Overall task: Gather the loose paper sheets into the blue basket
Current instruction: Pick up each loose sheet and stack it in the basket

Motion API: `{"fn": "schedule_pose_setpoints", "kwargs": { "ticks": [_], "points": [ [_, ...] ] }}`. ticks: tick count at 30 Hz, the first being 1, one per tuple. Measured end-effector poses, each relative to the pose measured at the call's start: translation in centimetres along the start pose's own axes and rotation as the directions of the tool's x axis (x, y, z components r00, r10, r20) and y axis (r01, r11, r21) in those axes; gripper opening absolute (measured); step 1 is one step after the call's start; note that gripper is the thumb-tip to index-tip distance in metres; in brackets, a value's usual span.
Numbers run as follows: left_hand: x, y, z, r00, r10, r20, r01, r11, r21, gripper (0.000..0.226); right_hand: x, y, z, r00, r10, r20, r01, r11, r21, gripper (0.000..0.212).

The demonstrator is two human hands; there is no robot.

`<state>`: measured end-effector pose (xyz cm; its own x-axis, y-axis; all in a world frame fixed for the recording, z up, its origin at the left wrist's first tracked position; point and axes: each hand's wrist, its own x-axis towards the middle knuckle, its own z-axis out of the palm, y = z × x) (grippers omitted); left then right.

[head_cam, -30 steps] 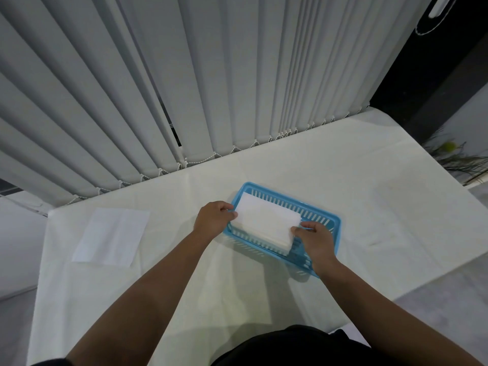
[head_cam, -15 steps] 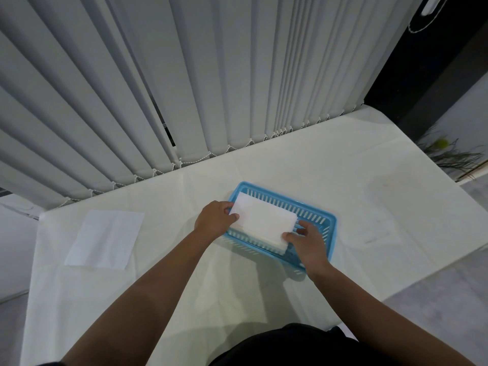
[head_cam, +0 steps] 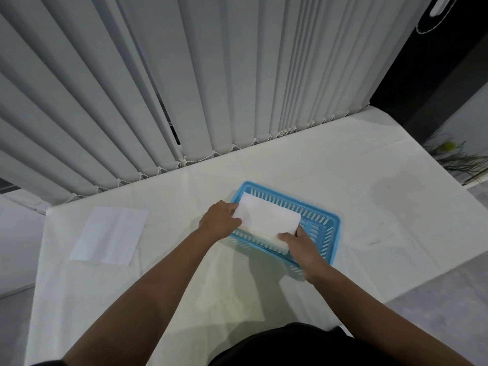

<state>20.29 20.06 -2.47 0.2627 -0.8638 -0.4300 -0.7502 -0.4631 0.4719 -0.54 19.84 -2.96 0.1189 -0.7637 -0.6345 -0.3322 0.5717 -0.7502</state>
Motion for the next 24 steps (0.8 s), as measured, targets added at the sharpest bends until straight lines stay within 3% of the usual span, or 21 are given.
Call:
{"fn": "schedule_pose_setpoints", "kwargs": {
  "ticks": [6, 10, 14, 24],
  "points": [
    [-0.02, -0.18, -0.27, 0.992, -0.034, -0.122, 0.027, 0.998, -0.057, 0.04, -0.05, 0.23, -0.02, 1.0, -0.023, -0.017, 0.023, 0.999, -0.027, 0.042],
    [-0.01, -0.02, -0.33, 0.973, -0.033, -0.228, 0.041, 0.999, 0.029, 0.031, 0.14, 0.16, -0.13, 0.999, -0.003, -0.052, 0.002, 1.0, -0.008, 0.036],
    [0.12, -0.08, 0.07, 0.988, -0.018, -0.156, 0.044, 0.985, 0.166, 0.038, 0.21, -0.04, -0.25, 0.999, 0.002, -0.05, -0.004, 1.0, -0.025, 0.038],
    [0.02, -0.72, 0.53, 0.999, -0.01, -0.04, 0.018, 0.979, 0.201, 0.049, 0.01, 0.44, -0.09, 0.999, -0.04, 0.014, 0.041, 0.998, -0.05, 0.049]
  ]
}}
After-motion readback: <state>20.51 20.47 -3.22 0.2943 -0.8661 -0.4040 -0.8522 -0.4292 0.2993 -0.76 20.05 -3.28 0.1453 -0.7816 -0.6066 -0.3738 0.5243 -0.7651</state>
